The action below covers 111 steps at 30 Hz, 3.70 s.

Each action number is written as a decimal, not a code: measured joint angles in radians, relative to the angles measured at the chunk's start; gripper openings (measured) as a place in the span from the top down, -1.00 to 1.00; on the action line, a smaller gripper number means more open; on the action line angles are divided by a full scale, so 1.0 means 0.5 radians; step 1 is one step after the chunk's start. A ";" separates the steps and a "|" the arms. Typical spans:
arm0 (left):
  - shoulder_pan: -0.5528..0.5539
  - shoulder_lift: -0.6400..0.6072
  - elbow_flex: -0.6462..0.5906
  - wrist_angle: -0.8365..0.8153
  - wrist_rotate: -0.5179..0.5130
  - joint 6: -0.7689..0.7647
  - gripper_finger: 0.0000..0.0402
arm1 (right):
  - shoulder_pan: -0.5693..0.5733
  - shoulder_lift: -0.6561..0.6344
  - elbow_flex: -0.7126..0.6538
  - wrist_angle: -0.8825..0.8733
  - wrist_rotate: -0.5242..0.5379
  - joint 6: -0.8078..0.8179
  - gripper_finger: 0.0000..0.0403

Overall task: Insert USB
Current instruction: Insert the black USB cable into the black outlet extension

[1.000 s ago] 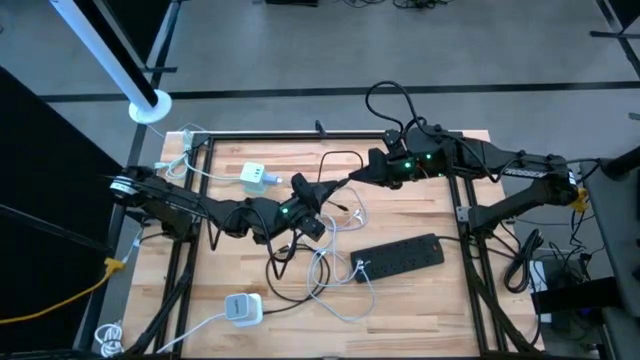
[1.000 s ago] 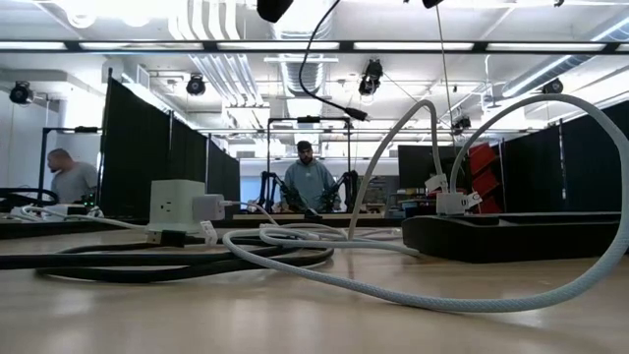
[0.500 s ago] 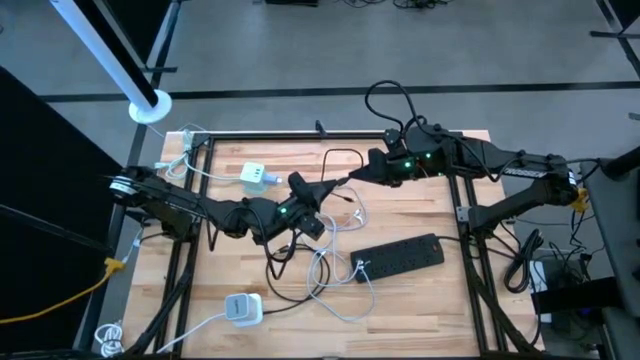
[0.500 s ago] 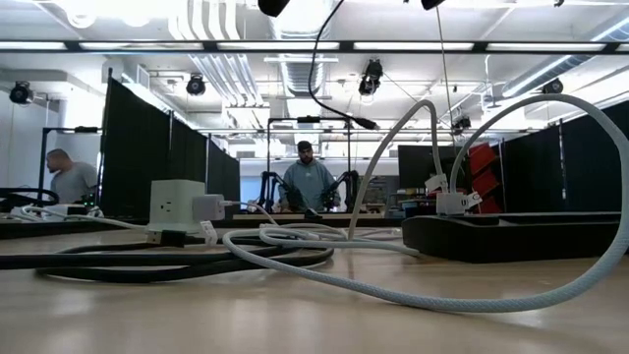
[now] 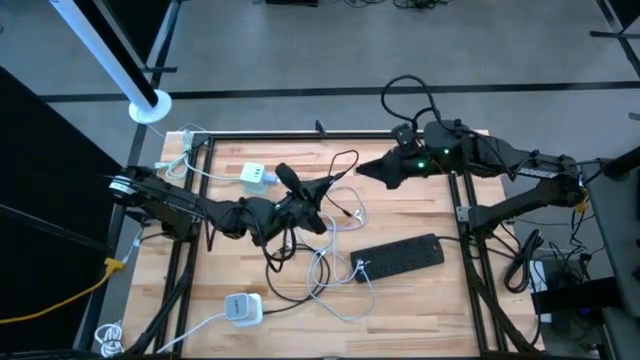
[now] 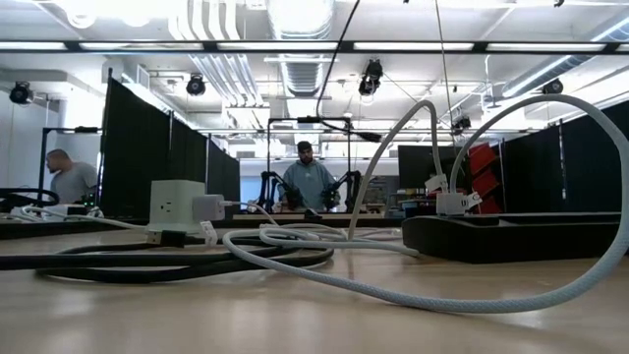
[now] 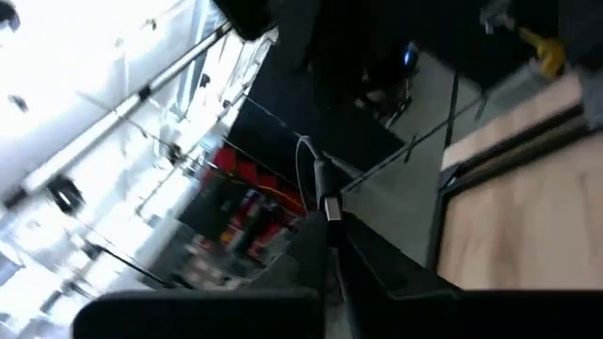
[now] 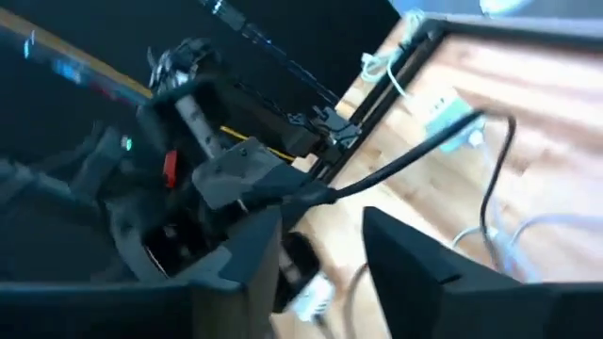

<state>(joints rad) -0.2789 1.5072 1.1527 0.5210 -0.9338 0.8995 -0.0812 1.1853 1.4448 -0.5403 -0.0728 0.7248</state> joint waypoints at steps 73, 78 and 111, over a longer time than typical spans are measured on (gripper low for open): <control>0.197 -0.238 -0.005 -0.211 1.042 -1.811 0.51 | 0.136 0.127 0.144 0.353 -0.079 -1.016 0.98; 0.194 -0.328 -0.005 -0.690 1.043 -1.811 0.22 | 0.138 0.087 0.145 0.145 -0.065 -1.012 0.99; 0.049 -0.525 -0.008 -1.647 0.911 -2.187 0.48 | 1.022 0.652 -0.388 -0.449 0.250 -0.810 1.00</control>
<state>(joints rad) -0.2541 1.2446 1.1488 -0.3023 -0.4781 -0.1938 0.4300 1.5115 1.2508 -0.7650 0.0524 0.3199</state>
